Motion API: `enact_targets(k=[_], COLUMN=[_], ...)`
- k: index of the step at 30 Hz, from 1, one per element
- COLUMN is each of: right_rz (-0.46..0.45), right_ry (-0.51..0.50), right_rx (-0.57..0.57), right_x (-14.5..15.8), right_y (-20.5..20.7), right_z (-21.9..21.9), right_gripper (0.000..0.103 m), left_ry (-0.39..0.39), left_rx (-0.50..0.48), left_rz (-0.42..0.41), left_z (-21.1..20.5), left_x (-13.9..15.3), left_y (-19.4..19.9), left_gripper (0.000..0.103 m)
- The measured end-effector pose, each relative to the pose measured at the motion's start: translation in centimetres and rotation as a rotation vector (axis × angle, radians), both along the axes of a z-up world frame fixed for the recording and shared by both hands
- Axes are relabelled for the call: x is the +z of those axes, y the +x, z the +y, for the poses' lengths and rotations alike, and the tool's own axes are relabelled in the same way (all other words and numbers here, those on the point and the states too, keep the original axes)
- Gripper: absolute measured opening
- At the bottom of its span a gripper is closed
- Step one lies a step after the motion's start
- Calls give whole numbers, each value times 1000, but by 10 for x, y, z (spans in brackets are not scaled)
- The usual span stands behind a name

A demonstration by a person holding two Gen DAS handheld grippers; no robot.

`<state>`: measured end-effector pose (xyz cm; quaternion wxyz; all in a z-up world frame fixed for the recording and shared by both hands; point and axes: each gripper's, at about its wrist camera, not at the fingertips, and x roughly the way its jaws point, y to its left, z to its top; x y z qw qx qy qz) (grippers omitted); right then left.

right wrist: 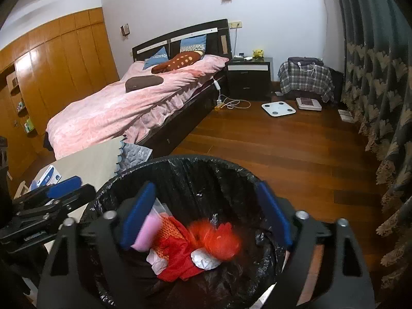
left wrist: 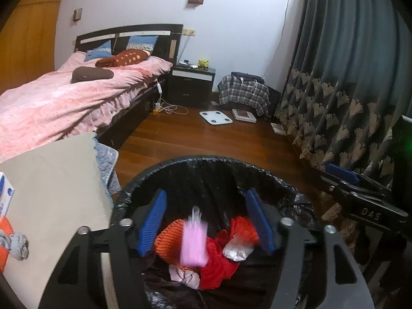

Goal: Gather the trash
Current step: 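Carry pouch and red bag over the bin and open both tools to drop them, then move both open tools back over the table toward the blue bag and grey sock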

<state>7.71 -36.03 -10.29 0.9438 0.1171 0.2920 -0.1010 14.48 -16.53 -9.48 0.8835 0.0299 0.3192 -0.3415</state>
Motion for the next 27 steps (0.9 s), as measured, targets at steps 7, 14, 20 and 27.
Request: enact_targets(k=[7, 14, 20, 27], right_rz=[-6, -24, -20, -3], right_ry=[31, 20, 11, 5], right_rx=[-6, 82, 196, 323], right_x=[10, 23, 28, 23], right_y=[-10, -4, 20, 60], right_z=[11, 58, 116, 188], right_gripper=[96, 96, 96, 96], left_ry=[-13, -16, 13, 51], left_rx=[99, 228, 348, 509], left_rz=[-50, -69, -95, -113], left_z=[40, 104, 161, 240], left_x=[15, 23, 24, 18], left_y=[-6, -11, -13, -12], left_gripper=[93, 95, 96, 96])
